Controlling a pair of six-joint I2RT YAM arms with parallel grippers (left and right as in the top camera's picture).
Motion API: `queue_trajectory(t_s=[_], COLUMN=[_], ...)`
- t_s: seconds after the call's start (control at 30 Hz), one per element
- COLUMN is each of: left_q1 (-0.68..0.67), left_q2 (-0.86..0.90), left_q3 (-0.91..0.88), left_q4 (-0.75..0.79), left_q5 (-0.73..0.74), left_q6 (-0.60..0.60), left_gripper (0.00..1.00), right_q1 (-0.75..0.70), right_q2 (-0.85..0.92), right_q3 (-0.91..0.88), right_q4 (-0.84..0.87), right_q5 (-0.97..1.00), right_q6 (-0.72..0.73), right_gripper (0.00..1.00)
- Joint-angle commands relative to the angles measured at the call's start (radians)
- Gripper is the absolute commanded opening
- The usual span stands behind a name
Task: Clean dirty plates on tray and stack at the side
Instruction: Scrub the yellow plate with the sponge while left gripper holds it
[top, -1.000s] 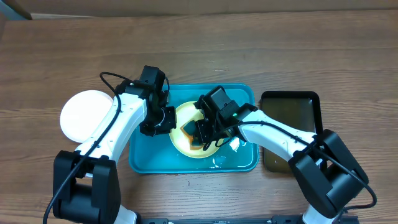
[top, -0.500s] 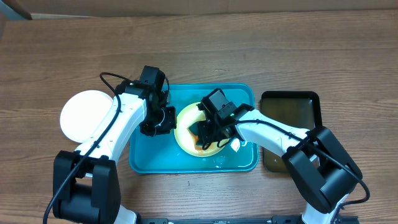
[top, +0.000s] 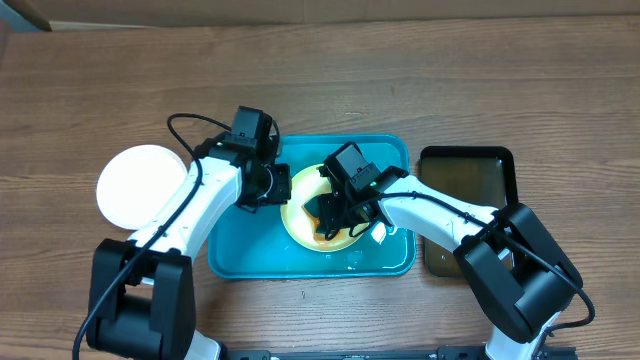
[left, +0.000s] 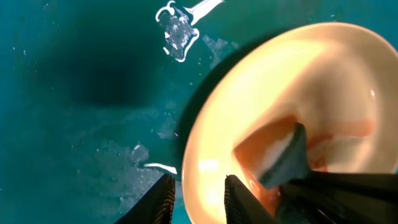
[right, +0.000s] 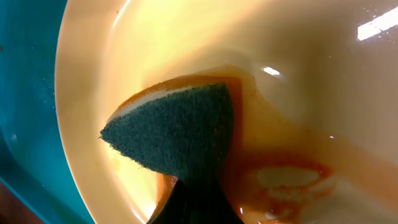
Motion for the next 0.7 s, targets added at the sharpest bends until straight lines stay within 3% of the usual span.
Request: queue_trajectory(t_s=[0.0, 0.23, 0.4, 0.67], left_q1=[-0.012, -0.019, -0.03, -0.029], left_q2=[0.034, 0.107, 0.177, 0.189], left_q3=[-0.018, -0.02, -0.021, -0.02], left_q4=[0.033, 0.056, 0.064, 0.06], left_q5=[-0.025, -0.046, -0.046, -0.047], left_q6=[-0.006, -0.006, -0.006, -0.006], left_gripper=[0.29, 0.27, 0.05, 0.04], right_q1=[-0.005, -0.005, -0.005, -0.005], right_q2=[0.023, 0.023, 0.023, 0.023], right_q3=[-0.015, -0.015, -0.015, -0.015], right_q4=[-0.019, -0.019, -0.019, -0.031], right_q5=[0.078, 0.078, 0.078, 0.083], right_q6=[0.005, 0.005, 0.005, 0.006], right_gripper=[0.04, 0.04, 0.04, 0.04])
